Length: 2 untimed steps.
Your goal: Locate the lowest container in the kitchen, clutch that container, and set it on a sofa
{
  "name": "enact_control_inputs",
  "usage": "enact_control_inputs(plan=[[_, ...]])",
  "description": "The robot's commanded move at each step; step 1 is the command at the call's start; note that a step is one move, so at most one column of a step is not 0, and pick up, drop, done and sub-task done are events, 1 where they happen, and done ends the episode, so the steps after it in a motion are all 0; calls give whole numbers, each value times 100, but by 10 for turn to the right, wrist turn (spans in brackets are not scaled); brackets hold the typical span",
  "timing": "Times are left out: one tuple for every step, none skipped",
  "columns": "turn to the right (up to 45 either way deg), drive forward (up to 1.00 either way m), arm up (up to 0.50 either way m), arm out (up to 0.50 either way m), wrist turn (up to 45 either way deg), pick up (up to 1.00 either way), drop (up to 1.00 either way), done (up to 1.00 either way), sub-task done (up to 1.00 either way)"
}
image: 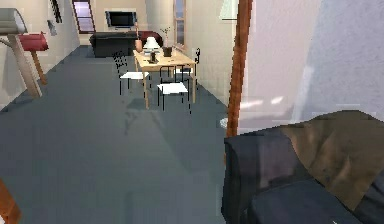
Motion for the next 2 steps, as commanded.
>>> enact_control_inputs(plan=[[0,0,0,-8,0,0,0,0,0],[0,0,0,0,0,0,0,100,0]])
